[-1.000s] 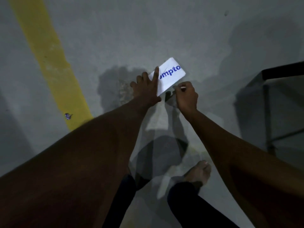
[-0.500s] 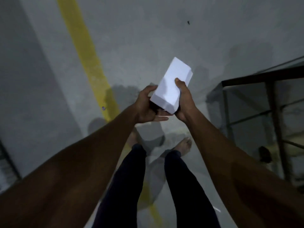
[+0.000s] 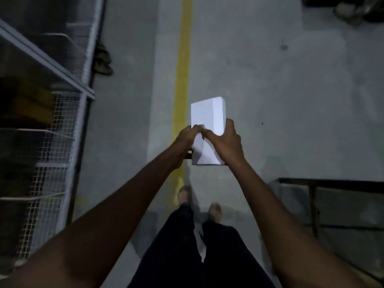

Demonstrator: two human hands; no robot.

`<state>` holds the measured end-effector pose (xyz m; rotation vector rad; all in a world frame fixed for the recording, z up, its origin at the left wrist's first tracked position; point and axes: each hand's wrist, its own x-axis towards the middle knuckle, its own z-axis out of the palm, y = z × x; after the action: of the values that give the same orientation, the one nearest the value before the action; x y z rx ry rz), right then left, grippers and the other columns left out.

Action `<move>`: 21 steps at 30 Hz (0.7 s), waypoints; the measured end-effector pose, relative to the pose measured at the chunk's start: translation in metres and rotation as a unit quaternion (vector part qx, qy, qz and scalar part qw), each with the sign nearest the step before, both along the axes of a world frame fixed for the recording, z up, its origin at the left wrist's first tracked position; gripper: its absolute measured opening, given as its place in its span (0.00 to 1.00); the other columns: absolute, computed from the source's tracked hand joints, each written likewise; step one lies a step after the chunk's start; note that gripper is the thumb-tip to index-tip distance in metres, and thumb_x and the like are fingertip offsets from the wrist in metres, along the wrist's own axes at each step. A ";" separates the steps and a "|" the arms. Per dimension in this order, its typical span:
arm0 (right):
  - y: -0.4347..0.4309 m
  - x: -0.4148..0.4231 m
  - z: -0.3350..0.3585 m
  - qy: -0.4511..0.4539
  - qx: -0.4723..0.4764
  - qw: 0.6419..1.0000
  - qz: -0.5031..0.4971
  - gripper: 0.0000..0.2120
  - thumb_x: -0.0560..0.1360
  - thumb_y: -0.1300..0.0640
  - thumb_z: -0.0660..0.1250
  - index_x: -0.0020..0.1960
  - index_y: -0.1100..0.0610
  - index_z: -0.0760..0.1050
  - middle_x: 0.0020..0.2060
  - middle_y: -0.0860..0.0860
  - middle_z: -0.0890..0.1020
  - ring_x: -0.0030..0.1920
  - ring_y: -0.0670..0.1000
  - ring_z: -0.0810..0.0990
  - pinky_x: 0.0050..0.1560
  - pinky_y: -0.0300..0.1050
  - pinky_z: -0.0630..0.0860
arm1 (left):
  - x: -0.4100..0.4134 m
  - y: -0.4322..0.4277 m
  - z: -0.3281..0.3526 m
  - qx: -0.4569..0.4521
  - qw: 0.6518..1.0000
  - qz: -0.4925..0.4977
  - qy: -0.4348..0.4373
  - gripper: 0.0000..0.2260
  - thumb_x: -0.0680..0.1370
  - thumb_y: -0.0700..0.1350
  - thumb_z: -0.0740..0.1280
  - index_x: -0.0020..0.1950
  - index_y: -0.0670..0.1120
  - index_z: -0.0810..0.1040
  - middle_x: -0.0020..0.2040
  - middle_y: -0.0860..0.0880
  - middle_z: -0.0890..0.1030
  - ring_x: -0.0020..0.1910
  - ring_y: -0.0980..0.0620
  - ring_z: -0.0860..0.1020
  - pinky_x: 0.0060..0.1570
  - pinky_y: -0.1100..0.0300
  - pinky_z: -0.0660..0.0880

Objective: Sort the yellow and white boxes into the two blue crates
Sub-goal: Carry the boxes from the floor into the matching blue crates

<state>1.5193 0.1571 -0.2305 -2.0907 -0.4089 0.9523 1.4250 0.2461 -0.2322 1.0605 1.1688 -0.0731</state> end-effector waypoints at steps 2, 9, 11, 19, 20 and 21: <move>0.009 -0.015 0.034 -0.016 0.015 0.998 0.053 0.29 0.72 0.42 0.70 0.64 0.54 0.63 0.51 0.49 0.74 0.48 0.52 0.74 0.35 0.39 0.67 | -0.028 -0.002 0.024 -0.004 0.998 0.049 -0.031 0.17 0.79 0.58 0.62 0.62 0.48 0.75 0.54 0.48 0.82 0.49 0.49 0.81 0.40 0.59 0.75; 0.045 -0.091 0.121 -0.025 0.077 0.965 0.251 0.26 0.74 0.49 0.69 0.66 0.53 0.61 0.52 0.51 0.75 0.48 0.53 0.75 0.36 0.37 0.68 | -0.140 -0.015 0.099 0.044 0.952 0.268 -0.145 0.20 0.75 0.53 0.70 0.63 0.45 0.74 0.54 0.46 0.82 0.45 0.50 0.82 0.43 0.55 0.80; 0.057 -0.121 0.139 -0.021 0.089 0.949 0.303 0.25 0.74 0.49 0.69 0.66 0.51 0.62 0.54 0.51 0.76 0.49 0.54 0.76 0.40 0.42 0.72 | -0.174 -0.018 0.118 0.062 0.930 0.325 -0.159 0.25 0.71 0.54 0.70 0.65 0.44 0.73 0.59 0.44 0.81 0.49 0.46 0.82 0.48 0.50 0.79; 0.100 -0.283 0.196 0.013 0.158 0.879 0.450 0.27 0.75 0.47 0.68 0.71 0.45 0.62 0.63 0.50 0.76 0.58 0.54 0.77 0.58 0.58 0.77 | -0.340 -0.001 0.181 0.143 0.850 0.477 -0.172 0.18 0.79 0.48 0.67 0.67 0.47 0.72 0.61 0.46 0.81 0.54 0.45 0.82 0.58 0.45 0.78; 0.107 -0.307 0.201 0.019 0.164 0.870 0.465 0.27 0.75 0.47 0.68 0.71 0.46 0.62 0.63 0.50 0.76 0.58 0.54 0.78 0.58 0.58 0.77 | -0.364 0.001 0.186 0.150 0.837 0.496 -0.175 0.19 0.78 0.49 0.68 0.68 0.47 0.71 0.61 0.46 0.81 0.56 0.44 0.81 0.58 0.45 0.78; 0.113 -0.332 0.206 0.026 0.170 0.860 0.479 0.27 0.75 0.46 0.68 0.71 0.46 0.63 0.63 0.50 0.76 0.58 0.53 0.78 0.58 0.58 0.77 | -0.388 0.003 0.190 0.156 0.824 0.514 -0.180 0.21 0.77 0.49 0.69 0.68 0.47 0.71 0.61 0.46 0.81 0.57 0.43 0.81 0.59 0.44 0.77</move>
<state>1.1869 0.2698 -0.0246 -1.4706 -1.5563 1.3407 1.0370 0.2488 -0.0417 0.5498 1.2813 1.1564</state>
